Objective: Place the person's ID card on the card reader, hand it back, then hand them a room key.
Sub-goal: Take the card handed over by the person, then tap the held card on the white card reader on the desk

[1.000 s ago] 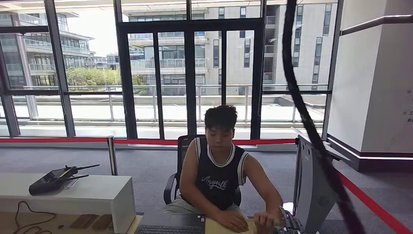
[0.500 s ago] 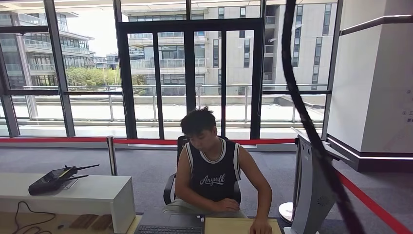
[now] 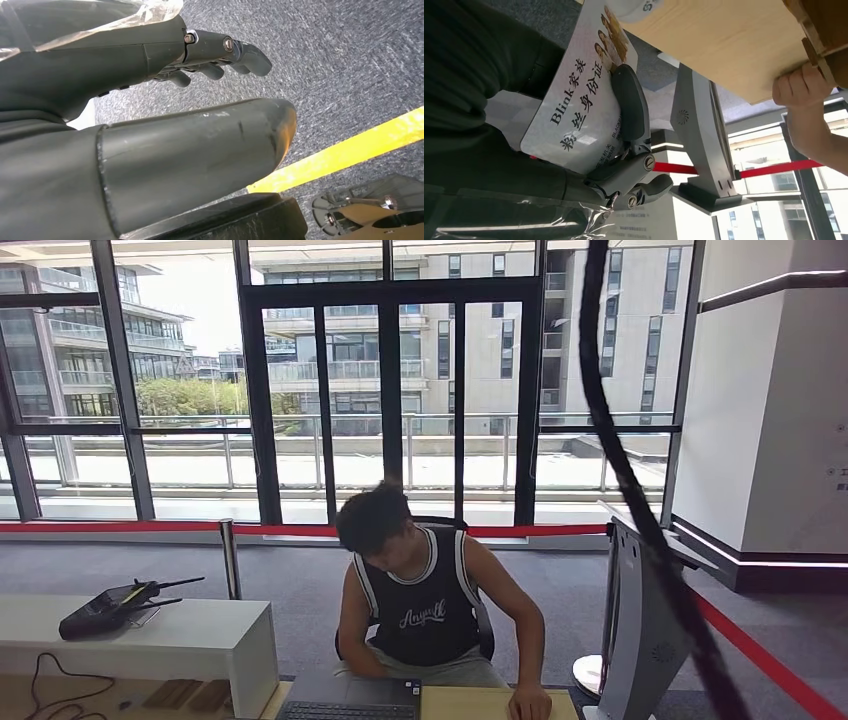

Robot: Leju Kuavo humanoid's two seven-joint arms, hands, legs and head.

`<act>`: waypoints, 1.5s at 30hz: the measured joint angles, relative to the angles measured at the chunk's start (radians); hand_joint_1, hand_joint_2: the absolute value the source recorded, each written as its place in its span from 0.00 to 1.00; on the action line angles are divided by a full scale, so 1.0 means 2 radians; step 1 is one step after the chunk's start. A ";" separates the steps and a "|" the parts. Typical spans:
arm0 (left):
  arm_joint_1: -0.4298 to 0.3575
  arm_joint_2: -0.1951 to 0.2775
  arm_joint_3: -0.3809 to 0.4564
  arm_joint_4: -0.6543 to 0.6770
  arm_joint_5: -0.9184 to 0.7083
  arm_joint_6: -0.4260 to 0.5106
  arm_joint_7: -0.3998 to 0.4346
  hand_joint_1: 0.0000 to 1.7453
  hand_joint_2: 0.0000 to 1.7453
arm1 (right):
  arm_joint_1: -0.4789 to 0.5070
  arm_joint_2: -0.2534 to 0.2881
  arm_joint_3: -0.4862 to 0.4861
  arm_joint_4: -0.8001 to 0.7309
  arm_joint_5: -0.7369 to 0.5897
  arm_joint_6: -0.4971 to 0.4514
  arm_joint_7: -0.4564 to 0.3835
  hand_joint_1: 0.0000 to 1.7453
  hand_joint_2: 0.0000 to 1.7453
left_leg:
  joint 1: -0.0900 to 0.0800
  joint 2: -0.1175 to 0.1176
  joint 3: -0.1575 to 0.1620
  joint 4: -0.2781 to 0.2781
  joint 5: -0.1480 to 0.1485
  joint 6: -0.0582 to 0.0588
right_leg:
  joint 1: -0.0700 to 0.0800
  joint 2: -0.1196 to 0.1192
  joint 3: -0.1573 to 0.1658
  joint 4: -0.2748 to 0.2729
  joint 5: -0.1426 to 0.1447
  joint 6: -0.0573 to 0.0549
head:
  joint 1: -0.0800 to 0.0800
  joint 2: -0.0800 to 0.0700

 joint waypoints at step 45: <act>0.000 -0.002 0.000 0.000 -0.007 0.008 0.009 0.00 0.00 | 0.030 0.022 -0.002 0.045 -0.029 0.015 -0.008 1.00 1.00 | 0.000 0.000 0.001 0.000 0.000 0.000 | 0.000 0.000 0.001 0.000 0.000 0.000 | 0.000 0.000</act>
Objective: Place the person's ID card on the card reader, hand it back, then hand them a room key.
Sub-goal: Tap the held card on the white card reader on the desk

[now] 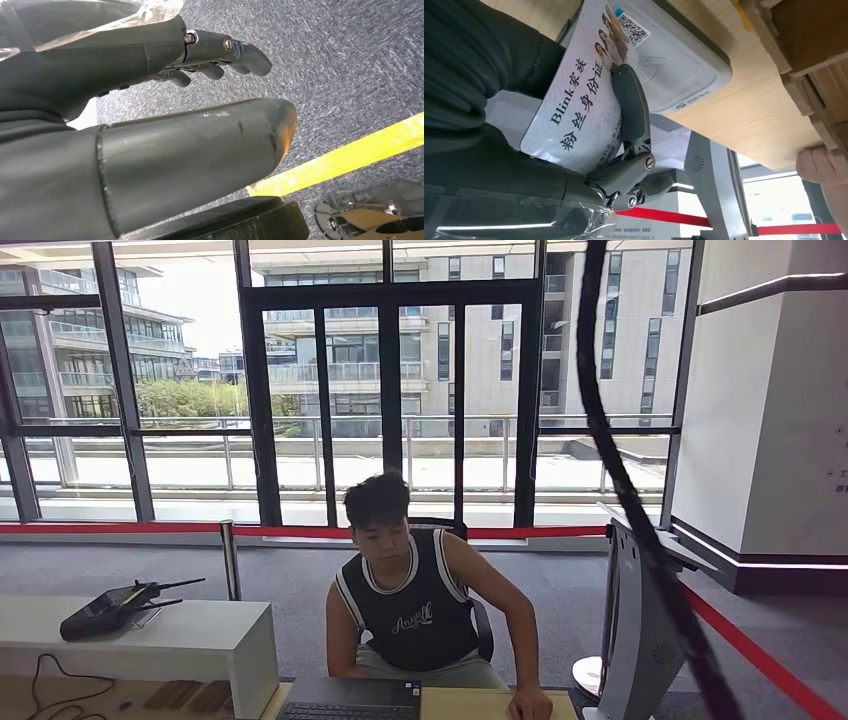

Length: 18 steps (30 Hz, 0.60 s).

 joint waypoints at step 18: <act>0.000 -0.002 0.000 0.000 -0.004 -0.003 -0.005 0.00 0.00 | -0.078 -0.032 -0.036 -0.106 0.015 -0.020 0.025 1.00 1.00 | 0.000 0.000 0.000 0.000 0.000 0.000 | 0.000 0.000 0.000 0.000 0.000 0.000 | 0.000 0.000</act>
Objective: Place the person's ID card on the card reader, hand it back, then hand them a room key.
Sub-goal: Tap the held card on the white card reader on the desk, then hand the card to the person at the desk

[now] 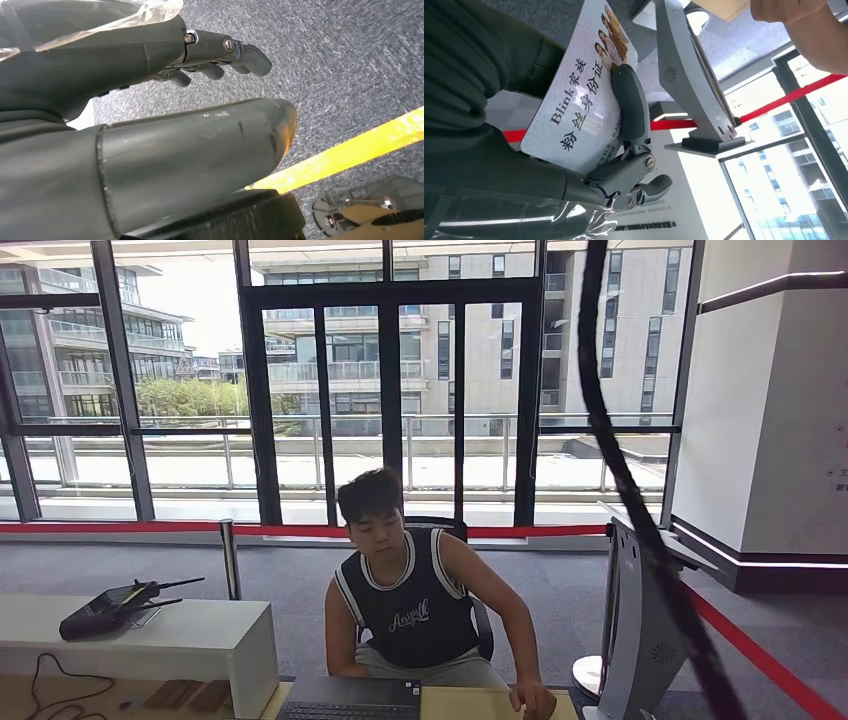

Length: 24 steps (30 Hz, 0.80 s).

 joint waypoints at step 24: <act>-0.008 -0.002 -0.005 0.000 -0.035 -0.019 -0.008 0.00 0.00 | -0.104 0.080 0.026 0.030 0.077 0.078 -0.002 1.00 1.00 | 0.001 0.000 0.000 0.000 0.000 0.000 | 0.000 0.000 0.000 0.000 0.000 0.000 | 0.000 0.000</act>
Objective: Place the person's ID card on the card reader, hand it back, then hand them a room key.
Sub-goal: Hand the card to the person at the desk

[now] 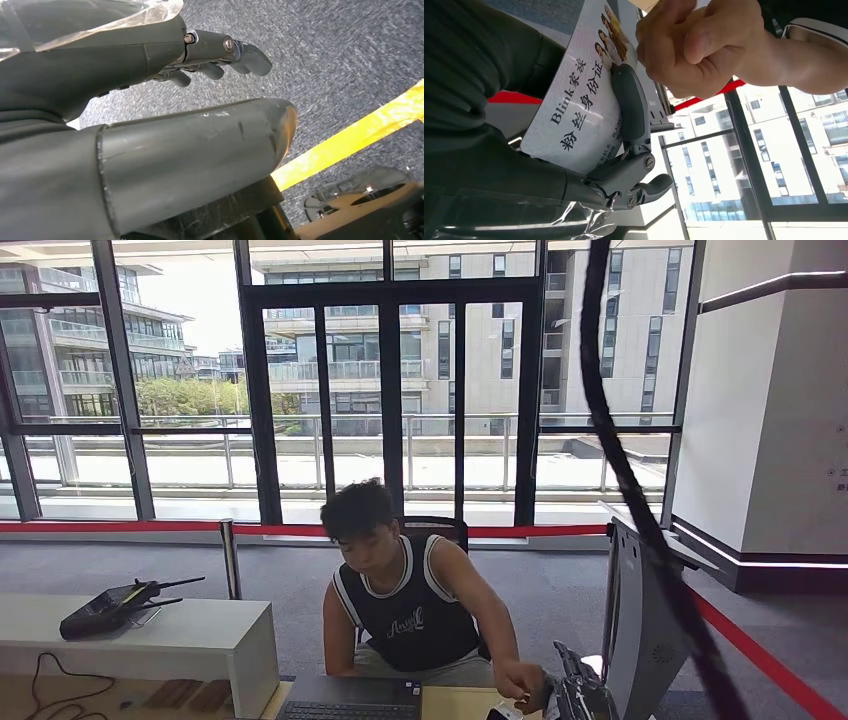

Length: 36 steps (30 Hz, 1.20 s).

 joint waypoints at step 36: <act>-0.003 0.001 -0.011 0.000 -0.001 -0.002 0.004 0.00 0.00 | -0.016 0.020 0.018 0.086 -0.009 -0.029 0.000 0.00 1.00 | 0.000 0.000 0.000 0.000 0.000 0.000 | 0.000 0.000 0.000 0.000 0.000 0.000 | 0.000 0.000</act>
